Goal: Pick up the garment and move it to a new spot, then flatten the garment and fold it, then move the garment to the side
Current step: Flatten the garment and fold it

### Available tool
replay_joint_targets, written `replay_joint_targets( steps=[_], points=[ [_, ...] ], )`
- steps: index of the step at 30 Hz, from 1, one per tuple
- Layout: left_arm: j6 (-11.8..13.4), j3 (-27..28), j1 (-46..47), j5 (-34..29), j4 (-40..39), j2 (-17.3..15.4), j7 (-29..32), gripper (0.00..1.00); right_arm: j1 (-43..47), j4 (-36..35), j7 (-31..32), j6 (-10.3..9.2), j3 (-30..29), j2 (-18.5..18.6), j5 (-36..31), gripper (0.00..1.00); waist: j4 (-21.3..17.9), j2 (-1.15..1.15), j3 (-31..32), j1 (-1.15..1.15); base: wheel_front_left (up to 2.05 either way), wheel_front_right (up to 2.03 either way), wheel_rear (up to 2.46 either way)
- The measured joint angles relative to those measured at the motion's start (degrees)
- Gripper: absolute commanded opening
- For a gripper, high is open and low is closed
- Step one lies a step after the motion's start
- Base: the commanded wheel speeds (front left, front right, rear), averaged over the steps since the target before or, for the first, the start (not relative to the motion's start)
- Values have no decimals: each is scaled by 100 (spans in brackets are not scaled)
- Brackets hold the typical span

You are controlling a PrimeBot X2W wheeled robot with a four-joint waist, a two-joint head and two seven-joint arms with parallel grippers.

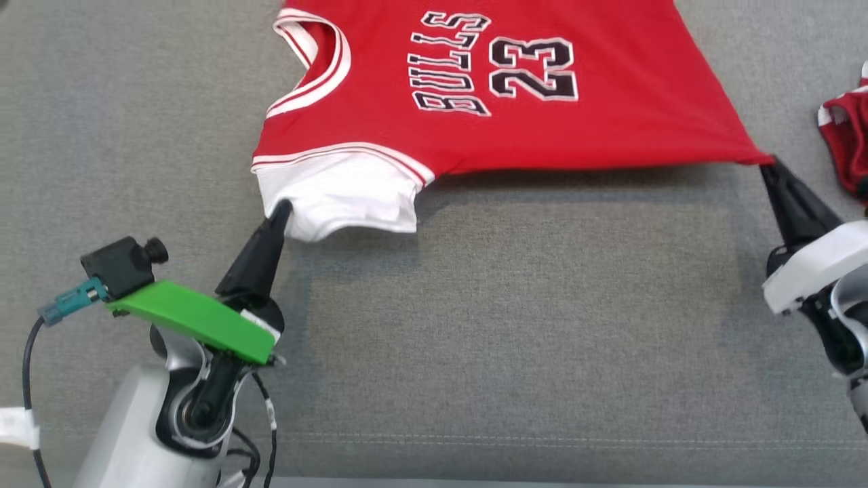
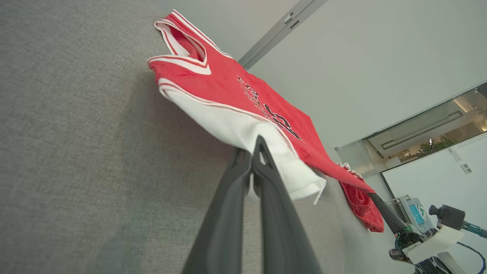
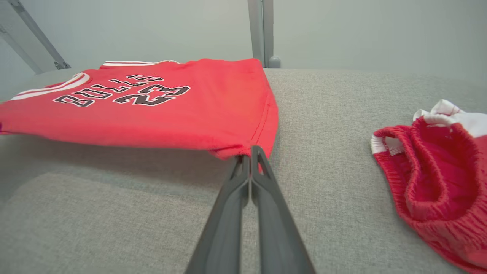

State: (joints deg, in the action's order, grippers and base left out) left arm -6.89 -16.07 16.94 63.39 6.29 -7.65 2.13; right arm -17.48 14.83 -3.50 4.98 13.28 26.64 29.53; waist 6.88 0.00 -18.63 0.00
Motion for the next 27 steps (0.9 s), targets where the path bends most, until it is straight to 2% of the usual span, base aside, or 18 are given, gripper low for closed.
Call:
replay_joint_targets(
  steps=[2, 7, 12, 27],
  points=[
    [16, -45, -179, -3, -169, -118, 131, 0, 161, -70, 1, 1, 59, -14, 0, 0, 45, 0, 124, 0, 0, 0, 0],
    [256, -4, -608, -53, -594, -472, 356, 0, 481, -230, 36, 3, 105, 75, -90, 0, 148, 0, 406, 0, 0, 0, 0],
    [457, 2, -1027, -52, -1195, -670, 622, 0, 960, -399, 287, 4, 142, 187, -15, 0, 212, 0, 620, 0, 0, 0, 0],
    [1074, -20, -2301, 41, -2310, -990, 1123, 0, 2173, -978, 793, -47, 12, 259, 549, 0, 219, 0, 668, 0, 0, 0, 0]
  ],
)
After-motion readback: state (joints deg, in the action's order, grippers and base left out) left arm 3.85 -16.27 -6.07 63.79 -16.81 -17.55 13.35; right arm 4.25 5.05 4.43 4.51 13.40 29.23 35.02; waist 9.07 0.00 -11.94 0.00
